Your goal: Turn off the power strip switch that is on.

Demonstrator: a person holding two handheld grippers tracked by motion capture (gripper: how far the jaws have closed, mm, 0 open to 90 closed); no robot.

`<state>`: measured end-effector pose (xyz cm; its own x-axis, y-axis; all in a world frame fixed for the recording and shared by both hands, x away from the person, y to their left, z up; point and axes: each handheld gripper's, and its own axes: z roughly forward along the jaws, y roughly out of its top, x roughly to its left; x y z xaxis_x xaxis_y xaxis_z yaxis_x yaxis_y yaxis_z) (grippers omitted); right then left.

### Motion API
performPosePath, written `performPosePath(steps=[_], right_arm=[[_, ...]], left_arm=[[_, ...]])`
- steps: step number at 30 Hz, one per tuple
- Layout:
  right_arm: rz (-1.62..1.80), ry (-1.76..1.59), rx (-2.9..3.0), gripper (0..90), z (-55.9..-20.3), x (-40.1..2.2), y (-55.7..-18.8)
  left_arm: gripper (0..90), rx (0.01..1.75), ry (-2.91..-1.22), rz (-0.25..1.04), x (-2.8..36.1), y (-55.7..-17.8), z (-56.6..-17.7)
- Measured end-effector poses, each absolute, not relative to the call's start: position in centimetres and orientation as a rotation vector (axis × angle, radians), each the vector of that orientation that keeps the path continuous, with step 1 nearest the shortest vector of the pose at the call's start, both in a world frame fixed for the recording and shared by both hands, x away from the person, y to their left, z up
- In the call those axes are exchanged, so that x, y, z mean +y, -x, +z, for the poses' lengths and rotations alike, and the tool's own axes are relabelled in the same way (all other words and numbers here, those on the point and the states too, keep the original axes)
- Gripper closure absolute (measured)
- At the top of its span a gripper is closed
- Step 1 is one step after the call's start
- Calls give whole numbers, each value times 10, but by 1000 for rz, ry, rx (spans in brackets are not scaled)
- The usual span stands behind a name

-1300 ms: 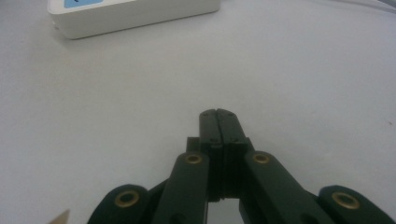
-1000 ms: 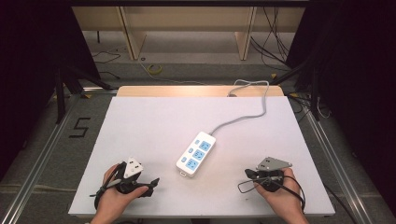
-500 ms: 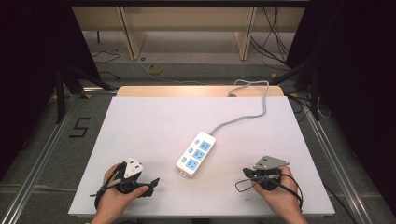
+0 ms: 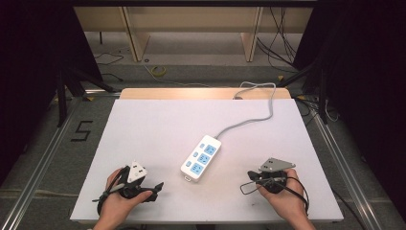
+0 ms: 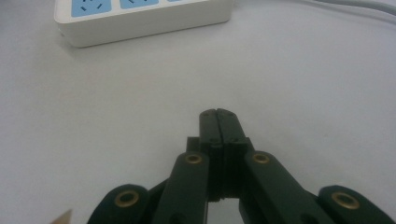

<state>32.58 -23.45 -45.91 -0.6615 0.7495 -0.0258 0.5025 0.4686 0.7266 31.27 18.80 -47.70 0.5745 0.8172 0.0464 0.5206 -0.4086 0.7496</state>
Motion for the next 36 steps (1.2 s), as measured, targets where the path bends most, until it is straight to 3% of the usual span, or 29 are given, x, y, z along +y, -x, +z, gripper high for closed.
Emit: performPosePath(steps=[36], right_arm=[[1014,-1029,2400,900,-453,-221,-337]], left_arm=[[144,1067,-2095,541,187,-313,-478]])
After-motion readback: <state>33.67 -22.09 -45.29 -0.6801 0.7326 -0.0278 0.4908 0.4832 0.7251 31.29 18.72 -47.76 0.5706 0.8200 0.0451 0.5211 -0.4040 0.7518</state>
